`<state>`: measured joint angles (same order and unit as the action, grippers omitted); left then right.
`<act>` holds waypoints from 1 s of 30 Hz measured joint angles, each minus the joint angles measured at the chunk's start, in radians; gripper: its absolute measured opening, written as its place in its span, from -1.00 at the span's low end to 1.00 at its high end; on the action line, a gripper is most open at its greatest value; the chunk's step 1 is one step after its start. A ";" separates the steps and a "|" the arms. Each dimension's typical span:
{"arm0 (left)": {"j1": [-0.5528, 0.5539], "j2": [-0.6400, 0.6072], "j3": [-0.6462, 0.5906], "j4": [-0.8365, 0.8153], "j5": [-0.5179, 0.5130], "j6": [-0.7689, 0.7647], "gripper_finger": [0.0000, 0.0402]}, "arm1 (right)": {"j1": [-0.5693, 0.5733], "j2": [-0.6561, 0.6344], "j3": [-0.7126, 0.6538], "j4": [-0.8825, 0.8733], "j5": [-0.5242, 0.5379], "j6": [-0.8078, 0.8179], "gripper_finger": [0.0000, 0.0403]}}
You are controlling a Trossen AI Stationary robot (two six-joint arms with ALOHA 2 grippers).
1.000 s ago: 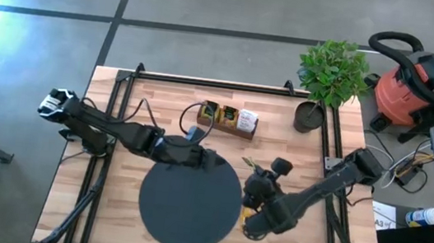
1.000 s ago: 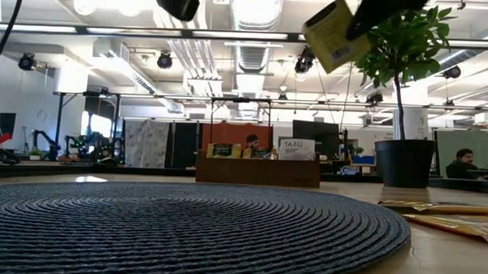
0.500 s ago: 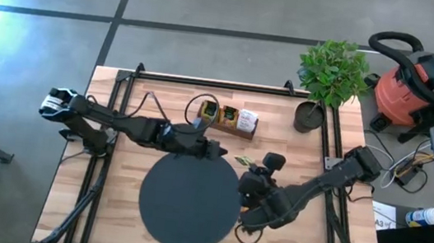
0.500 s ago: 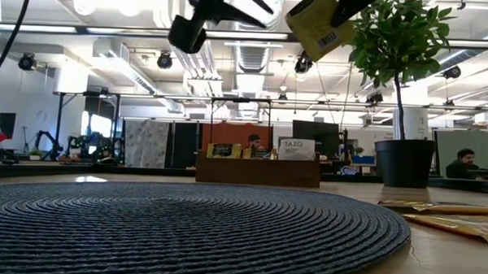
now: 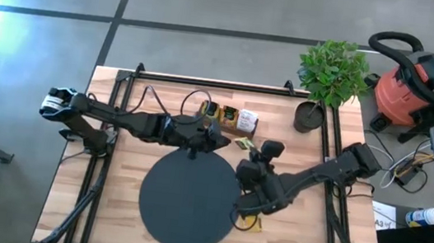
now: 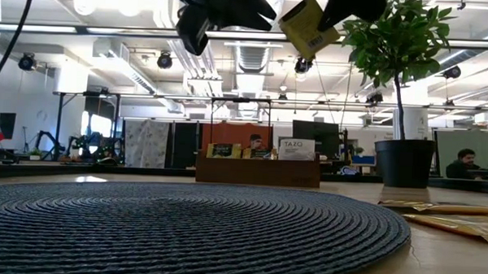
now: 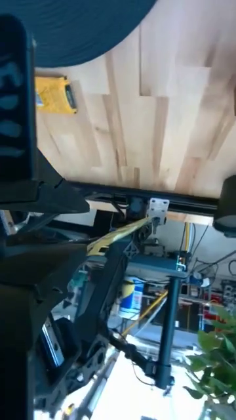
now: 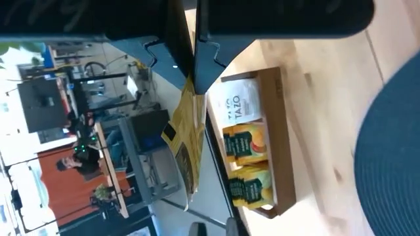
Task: Pick & Place Tea
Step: Put the yellow tea bag into the left section of the wooden organizer
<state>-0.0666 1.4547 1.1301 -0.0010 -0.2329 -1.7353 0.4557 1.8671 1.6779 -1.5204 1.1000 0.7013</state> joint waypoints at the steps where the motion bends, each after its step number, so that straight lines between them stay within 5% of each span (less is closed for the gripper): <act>1: 0.000 0.000 0.000 0.001 0.000 -0.014 -0.60 | -0.007 0.000 0.000 0.000 0.000 -0.011 -0.96; 30: 0.051 0.075 -0.009 0.155 -0.015 -0.057 -0.60 | -0.071 0.000 -0.001 0.025 0.001 -0.125 -0.96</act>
<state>-0.0158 1.5299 1.1213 0.1541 -0.2478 -1.7924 0.3844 1.8671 1.6772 -1.4956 1.1007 0.5758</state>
